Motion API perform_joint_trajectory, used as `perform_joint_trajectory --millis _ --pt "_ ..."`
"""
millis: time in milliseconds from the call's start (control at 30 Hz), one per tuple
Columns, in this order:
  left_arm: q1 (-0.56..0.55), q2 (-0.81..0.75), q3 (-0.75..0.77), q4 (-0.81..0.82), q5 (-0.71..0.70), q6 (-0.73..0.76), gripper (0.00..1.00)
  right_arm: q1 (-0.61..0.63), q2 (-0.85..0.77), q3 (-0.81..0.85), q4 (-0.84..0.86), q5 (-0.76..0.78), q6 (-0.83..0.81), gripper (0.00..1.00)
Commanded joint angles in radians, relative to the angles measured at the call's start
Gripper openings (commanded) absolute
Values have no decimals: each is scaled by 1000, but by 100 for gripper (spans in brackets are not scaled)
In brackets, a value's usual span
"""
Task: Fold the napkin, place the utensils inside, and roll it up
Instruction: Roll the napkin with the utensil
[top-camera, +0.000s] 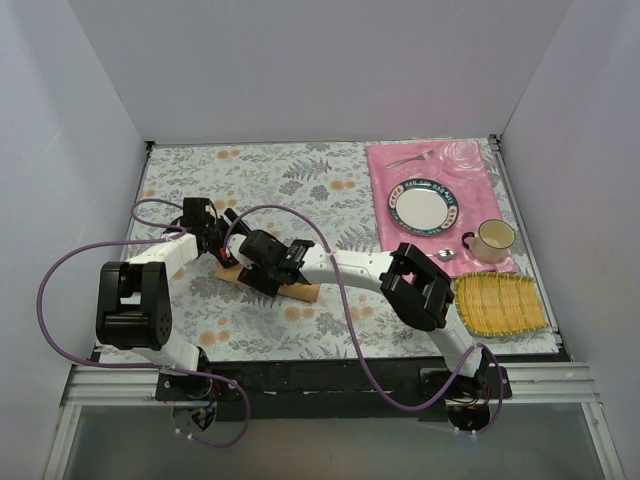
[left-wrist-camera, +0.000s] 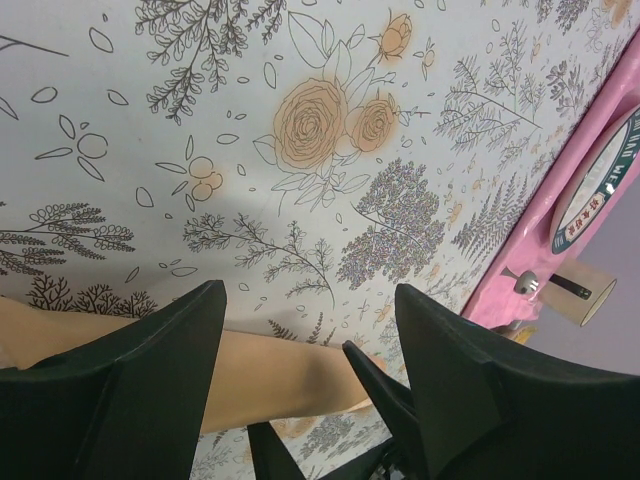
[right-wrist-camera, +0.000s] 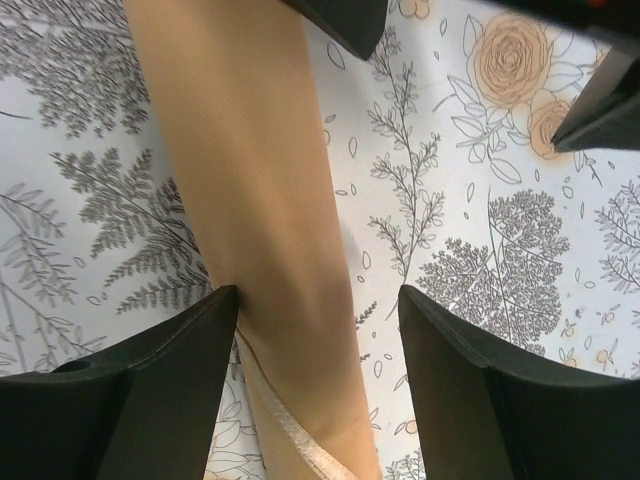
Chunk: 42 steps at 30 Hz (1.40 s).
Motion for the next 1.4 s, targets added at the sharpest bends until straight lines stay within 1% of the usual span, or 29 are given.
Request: perform_joint_trajectory --millis 0,167,200,267,300,333,400,433,500,533,600,633,700,733,833,900,967,1000,1067,1233,1333,1367 --pt "7 -12 23 -1 12 15 68 22 14 -33 38 99 -49 73" --pt "13 -18 51 -22 12 16 68 24 13 -56 58 54 -26 70" --pt "15 -26 60 -30 -7 19 68 21 16 -55 58 47 -15 68" --pt "15 -41 82 -65 -34 35 68 -1 17 -45 53 -13 19 61" --pt "15 -52 100 -77 -53 39 69 -12 16 -44 53 -41 60 58" --pt "15 -73 111 -88 -75 44 69 -37 17 -41 51 -100 83 54" --pt "15 -93 131 -112 -89 55 69 -67 28 -13 35 -162 143 51" --pt "15 -105 135 -122 -98 56 69 -96 46 0 24 -220 148 48" --pt "15 -118 145 -148 -104 64 70 -131 59 8 22 -333 210 44" --pt "15 -124 149 -155 -106 64 70 -169 68 5 25 -432 255 41" --pt "15 -138 152 -181 -104 75 70 -209 76 -10 60 -536 302 39" --pt "15 -147 145 -189 -101 76 70 -248 82 -30 76 -624 348 38" --pt "15 -182 131 -198 -77 75 70 -283 95 -44 111 -712 387 38" --pt "15 -194 119 -198 -61 67 70 -315 111 -61 128 -810 410 39" --pt "15 -228 59 -160 46 33 69 -360 125 -94 207 -931 482 41" --pt "13 -233 23 -137 72 16 69 -369 126 -105 214 -950 490 43" --pt "15 -224 8 -107 71 4 69 -374 123 -105 213 -961 482 49" --pt "13 -190 16 -94 71 4 69 -374 108 -105 203 -952 472 53" --pt "15 -158 22 -73 80 -10 69 -374 94 -93 182 -941 449 56" --pt "15 -103 37 -33 65 -11 69 -371 50 -62 81 -810 376 64" --pt "15 -84 37 -31 40 -1 69 -346 8 -27 6 -679 298 69" --pt "15 -83 36 -31 35 2 69 -325 -9 -7 -17 -601 281 71"
